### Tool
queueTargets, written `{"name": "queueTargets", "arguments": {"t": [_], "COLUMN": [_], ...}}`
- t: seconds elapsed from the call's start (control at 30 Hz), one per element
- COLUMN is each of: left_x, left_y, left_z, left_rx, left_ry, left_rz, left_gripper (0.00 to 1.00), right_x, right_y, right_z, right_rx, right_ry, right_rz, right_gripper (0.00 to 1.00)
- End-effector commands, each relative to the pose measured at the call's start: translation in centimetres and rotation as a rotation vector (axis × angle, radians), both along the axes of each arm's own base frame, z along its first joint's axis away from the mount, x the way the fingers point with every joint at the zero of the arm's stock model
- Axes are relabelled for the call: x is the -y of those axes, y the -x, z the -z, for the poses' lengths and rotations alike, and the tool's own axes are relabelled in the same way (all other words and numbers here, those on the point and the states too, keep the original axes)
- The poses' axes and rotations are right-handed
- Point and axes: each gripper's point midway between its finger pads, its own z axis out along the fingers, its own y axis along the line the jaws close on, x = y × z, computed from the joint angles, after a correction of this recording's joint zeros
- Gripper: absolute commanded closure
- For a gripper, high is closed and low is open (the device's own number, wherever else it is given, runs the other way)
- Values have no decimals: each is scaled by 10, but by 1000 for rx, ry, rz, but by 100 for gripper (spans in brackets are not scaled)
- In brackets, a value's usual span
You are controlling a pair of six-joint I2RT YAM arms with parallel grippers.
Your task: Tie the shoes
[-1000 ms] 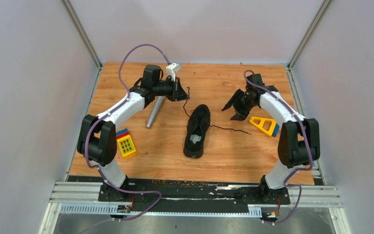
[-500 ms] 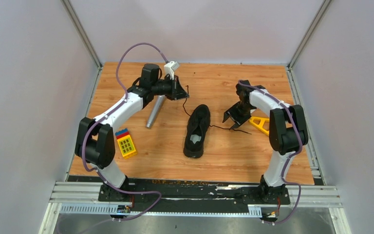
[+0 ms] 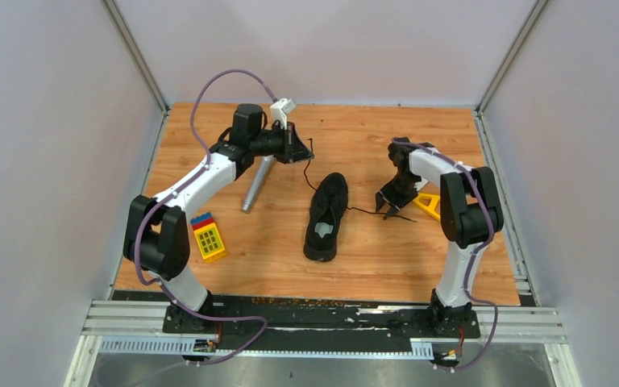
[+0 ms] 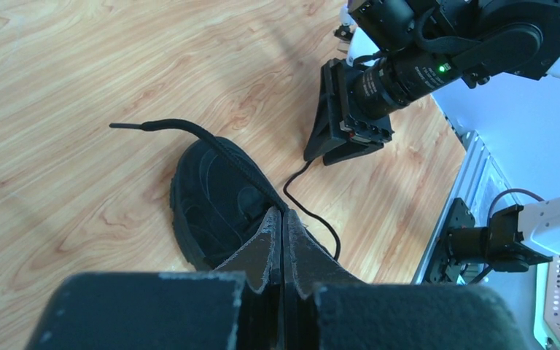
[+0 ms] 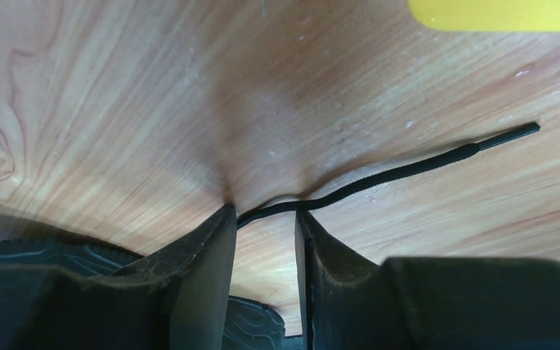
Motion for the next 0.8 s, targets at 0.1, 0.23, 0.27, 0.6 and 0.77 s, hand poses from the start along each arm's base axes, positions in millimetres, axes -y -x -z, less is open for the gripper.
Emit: {"name": "queueTargets", "arguments": {"t": [0.1, 0.23, 0.27, 0.6, 0.77], "left_x": [1, -2, -3, -4, -2], "left_y": [7, 12, 15, 32, 30], "left_z": [-41, -42, -42, -23, -16], "left_rx": [104, 119, 118, 199, 215], "left_ry": [53, 42, 36, -19, -15], "left_rz": [7, 14, 17, 156, 173], "left_gripper": [100, 100, 100, 100, 100], "right_x": [26, 27, 22, -38, -56], "right_y": [-21, -35, -42, -79, -67], "right_z": [35, 29, 20, -142, -155], "right_rx": [19, 77, 125, 789, 944], "right_ry": [175, 196, 179, 39, -42], "right_rz": [-73, -172, -215, -685, -833], "right_gripper": [97, 100, 100, 100, 100]}}
